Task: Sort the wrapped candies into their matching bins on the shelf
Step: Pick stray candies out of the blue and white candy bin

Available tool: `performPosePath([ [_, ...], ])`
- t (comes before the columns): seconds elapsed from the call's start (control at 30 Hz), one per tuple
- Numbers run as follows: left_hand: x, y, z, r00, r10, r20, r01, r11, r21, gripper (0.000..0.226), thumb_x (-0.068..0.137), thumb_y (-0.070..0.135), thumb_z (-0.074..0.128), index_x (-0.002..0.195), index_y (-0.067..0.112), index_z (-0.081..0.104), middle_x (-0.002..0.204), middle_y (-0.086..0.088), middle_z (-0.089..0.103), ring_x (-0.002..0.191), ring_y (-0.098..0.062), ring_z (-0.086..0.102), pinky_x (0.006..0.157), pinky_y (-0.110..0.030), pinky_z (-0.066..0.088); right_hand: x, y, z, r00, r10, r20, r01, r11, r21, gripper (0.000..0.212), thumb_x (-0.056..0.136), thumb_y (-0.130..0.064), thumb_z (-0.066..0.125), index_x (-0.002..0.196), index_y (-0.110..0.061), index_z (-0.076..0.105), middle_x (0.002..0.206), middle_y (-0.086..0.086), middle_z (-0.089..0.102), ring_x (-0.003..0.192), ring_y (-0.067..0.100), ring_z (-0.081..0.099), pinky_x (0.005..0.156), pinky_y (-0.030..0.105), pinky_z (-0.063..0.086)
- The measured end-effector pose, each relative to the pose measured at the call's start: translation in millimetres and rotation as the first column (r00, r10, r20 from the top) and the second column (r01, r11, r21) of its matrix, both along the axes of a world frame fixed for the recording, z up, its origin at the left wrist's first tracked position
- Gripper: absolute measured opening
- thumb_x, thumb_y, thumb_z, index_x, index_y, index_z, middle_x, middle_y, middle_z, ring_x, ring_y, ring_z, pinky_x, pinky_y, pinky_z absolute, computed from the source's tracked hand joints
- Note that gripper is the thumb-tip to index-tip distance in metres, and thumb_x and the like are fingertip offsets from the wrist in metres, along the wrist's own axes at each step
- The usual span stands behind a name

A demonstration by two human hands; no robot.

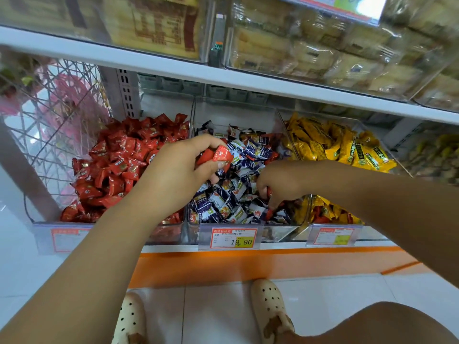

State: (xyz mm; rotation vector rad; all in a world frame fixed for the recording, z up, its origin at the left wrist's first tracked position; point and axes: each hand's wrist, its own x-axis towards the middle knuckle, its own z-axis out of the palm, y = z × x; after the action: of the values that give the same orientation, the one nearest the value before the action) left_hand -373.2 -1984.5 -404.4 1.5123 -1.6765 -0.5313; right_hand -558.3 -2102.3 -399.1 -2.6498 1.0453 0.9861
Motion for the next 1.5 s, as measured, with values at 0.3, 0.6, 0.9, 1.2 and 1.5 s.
performPosePath([
  [0.3, -7, 3, 7, 0.97, -0.003, -0.241, 0.013, 0.999, 0.039, 0.016, 0.093, 0.015, 0.059, 0.103, 0.026, 0.061, 0.079, 0.003, 0.071, 0.052, -0.013, 0.064, 0.049, -0.016, 0.048, -11, 11, 4, 0.997, 0.049, -0.067, -0.049, 0.999, 0.005, 0.047, 0.085, -0.031, 0.07, 0.13, -0.024, 0.057, 0.131, -0.006, 0.054, 0.119, 0.02, 0.05, 0.087, 0.028, 0.044],
  [0.6, -13, 4, 10, 0.728, 0.031, -0.685, 0.173, 0.958, 0.227, 0.014, 0.097, 0.011, 0.051, 0.108, 0.006, 0.056, 0.116, -0.009, 0.057, 0.087, -0.019, 0.072, 0.059, -0.027, 0.056, -20, 9, 8, 0.944, -0.036, 0.328, 0.045, 0.999, -0.02, 0.013, 0.09, -0.03, 0.063, 0.099, -0.023, 0.069, 0.081, -0.021, 0.047, 0.08, 0.004, 0.049, 0.058, 0.012, 0.03],
  [0.9, -42, -14, 8, 0.451, 0.295, -0.842, 0.292, 0.843, 0.452, 0.03, 0.087, -0.007, 0.05, 0.114, 0.002, 0.057, 0.122, -0.02, 0.057, 0.102, -0.024, 0.062, 0.071, -0.039, 0.059, -19, 31, 45, 0.542, -0.311, 0.781, 0.314, 0.937, 0.154, 0.001, 0.088, -0.03, 0.066, 0.086, -0.03, 0.066, 0.062, -0.014, 0.064, 0.051, -0.003, 0.056, 0.045, 0.01, 0.04],
  [1.2, -52, -22, 3, 0.309, 0.312, -0.898, 0.447, 0.786, 0.427, 0.031, 0.084, 0.025, 0.067, 0.111, 0.011, 0.066, 0.098, -0.01, 0.069, 0.092, -0.024, 0.067, 0.072, -0.035, 0.06, -10, 38, 39, 0.423, -0.442, 0.791, 0.128, 0.893, 0.431, 0.06, 0.077, -0.003, 0.075, 0.12, -0.04, 0.052, 0.097, -0.008, 0.071, 0.083, 0.015, 0.069, 0.08, 0.037, 0.058],
  [1.5, -23, -15, 12, 0.626, 0.132, -0.769, 0.223, 0.914, 0.339, 0.02, 0.086, 0.006, 0.063, 0.104, 0.014, 0.066, 0.105, -0.01, 0.069, 0.074, -0.01, 0.069, 0.06, -0.02, 0.054, -12, 6, 38, 0.943, -0.195, 0.27, 0.177, 0.98, 0.09, 0.027, 0.094, -0.01, 0.056, 0.109, -0.026, 0.071, 0.114, -0.009, 0.067, 0.1, 0.006, 0.061, 0.082, 0.021, 0.047],
])
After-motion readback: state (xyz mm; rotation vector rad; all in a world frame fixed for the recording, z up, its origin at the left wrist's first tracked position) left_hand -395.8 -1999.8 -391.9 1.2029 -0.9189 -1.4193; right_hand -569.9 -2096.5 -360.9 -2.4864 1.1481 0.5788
